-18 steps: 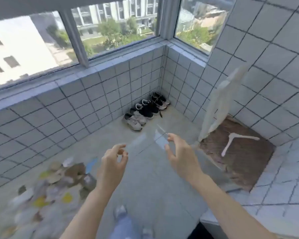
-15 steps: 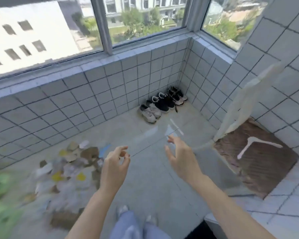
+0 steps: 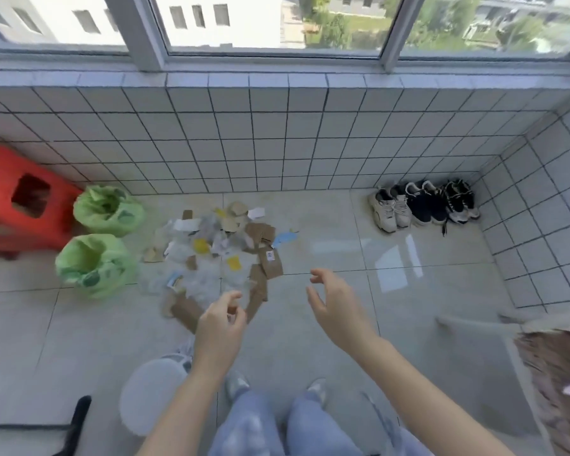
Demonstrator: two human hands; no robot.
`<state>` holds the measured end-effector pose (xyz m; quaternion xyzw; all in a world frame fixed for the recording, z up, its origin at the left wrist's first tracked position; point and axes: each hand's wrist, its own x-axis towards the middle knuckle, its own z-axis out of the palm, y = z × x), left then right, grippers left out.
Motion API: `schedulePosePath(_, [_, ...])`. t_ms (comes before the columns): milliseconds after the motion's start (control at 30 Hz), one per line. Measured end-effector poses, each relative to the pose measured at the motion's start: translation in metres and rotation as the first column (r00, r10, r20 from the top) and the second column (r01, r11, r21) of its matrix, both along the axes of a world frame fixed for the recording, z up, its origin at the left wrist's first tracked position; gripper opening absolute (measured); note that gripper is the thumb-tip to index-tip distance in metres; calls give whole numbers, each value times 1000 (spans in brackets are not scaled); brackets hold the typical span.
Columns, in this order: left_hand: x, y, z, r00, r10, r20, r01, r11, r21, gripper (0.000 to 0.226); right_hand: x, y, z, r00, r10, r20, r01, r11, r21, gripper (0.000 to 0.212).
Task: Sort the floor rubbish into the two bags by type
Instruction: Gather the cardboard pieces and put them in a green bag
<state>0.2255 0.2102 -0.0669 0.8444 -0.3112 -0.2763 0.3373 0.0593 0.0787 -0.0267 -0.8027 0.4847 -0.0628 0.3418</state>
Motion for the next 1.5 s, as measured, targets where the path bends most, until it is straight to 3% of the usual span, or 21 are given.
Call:
schedulePosePath(400, [151,82,-18,975,217,-58,-203,961,189,23,161,43,-36,963,245,-109,-230,964,134,37])
schedulePosePath(767, [225,40,-23,893,448,-48,-432,882,186,24,243,-18,-60,898,411,-155,-385,907,173,35])
schedulePosePath(967, [239,4,-27,878,469,-98,-453,879,148,21,294,-58,-67,854,490,-177,-468,870,154,37])
schedulePosePath(1200, [262,-17,-34,869,487,-89,-475,871,128,18,326,-77,-88,829,515,-217,-461,850,254,38])
schedulePosePath(1500, [302,-32,-99,916,382,-124,-324,885,334,24,322,-104,-151,896,365,-253,-276,904,327,38])
